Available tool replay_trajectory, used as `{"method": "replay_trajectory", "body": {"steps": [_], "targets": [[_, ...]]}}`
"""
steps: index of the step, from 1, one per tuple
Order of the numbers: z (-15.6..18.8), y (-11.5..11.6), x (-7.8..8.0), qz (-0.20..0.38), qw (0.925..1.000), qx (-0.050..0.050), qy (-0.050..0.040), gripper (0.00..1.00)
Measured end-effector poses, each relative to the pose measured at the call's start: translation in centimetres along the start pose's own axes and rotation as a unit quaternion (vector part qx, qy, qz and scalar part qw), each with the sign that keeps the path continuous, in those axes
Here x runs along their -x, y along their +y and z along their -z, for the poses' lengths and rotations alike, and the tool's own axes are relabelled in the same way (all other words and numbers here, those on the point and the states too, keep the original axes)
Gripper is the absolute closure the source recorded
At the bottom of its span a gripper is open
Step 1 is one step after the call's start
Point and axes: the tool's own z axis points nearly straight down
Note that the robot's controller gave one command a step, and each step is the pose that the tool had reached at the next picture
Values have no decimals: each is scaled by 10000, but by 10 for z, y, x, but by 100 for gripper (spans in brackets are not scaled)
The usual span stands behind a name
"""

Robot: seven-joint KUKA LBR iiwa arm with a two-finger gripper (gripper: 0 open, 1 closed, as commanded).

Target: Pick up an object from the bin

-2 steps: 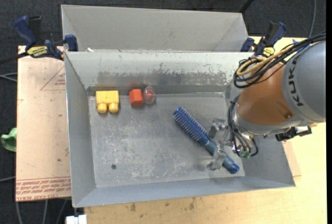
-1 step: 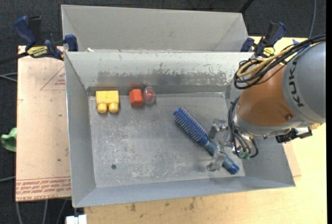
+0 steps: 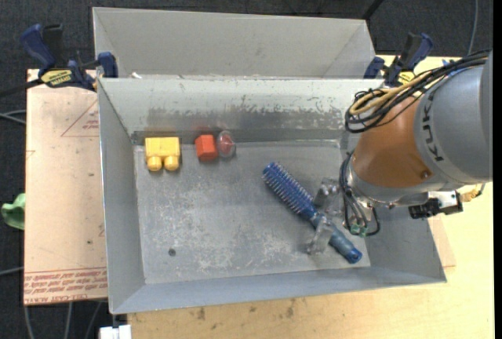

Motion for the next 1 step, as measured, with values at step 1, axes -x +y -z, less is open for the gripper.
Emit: {"method": "replay_trajectory", "body": {"steps": [1], "targets": [[0, 1, 0, 13, 10000, -1, -3, 0]]}}
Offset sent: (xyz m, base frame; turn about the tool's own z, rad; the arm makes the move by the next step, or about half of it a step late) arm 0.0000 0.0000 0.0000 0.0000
